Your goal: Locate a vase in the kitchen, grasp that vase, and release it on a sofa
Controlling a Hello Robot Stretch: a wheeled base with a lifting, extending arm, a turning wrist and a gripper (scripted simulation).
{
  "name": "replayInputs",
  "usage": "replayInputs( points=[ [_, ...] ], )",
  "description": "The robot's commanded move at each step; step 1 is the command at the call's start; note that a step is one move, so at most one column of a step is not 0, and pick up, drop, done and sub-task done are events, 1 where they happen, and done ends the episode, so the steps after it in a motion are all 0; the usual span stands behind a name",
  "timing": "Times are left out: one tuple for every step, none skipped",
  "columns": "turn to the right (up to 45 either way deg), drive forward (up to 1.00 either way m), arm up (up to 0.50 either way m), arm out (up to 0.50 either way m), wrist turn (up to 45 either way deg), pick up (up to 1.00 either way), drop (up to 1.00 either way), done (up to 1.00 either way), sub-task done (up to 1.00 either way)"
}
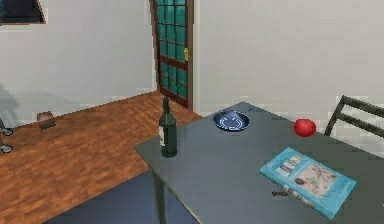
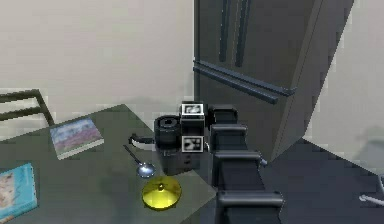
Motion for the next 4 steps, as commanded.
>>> replayInputs(
  points=[
    [0.0, 0.00, -0.30, 0.00, 0.0, 0.00, 0.00, 0.00, 0.00],
    [0.0, 0.00, 0.00, 0.00, 0.0, 1.00, 0.00, 0.00, 0.00],
    [0.0, 0.00, 0.10, 0.00, 0.0, 0.00, 0.00, 0.00, 0.00],
    [0.0, 0.00, 0.22, 0.00, 0.0, 0.00, 0.00, 0.00, 0.00]
  ],
)
